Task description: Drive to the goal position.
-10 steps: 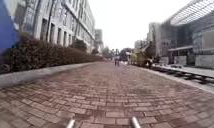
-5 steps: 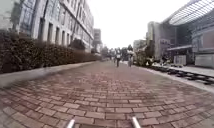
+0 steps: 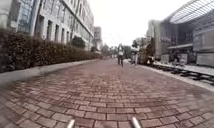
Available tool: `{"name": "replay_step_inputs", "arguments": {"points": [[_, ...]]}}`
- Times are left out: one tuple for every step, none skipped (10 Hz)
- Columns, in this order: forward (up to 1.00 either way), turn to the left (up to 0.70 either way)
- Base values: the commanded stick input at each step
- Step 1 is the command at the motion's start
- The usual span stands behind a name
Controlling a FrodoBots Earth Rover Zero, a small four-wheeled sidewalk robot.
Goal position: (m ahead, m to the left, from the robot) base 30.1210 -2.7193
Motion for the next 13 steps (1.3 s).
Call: {"name": "replay_step_inputs", "arguments": {"points": [[0.70, -0.07], [0.70, -0.12], [0.70, -0.14], [0.70, -0.14], [0.70, -0.13], [0.70, -0.07], [0.70, -0.01], [0.70, 0.00], [0.70, 0.00], [0.70, 0.00], [0.70, -0.05], [0.70, -0.09], [0.70, -0.14]]}}
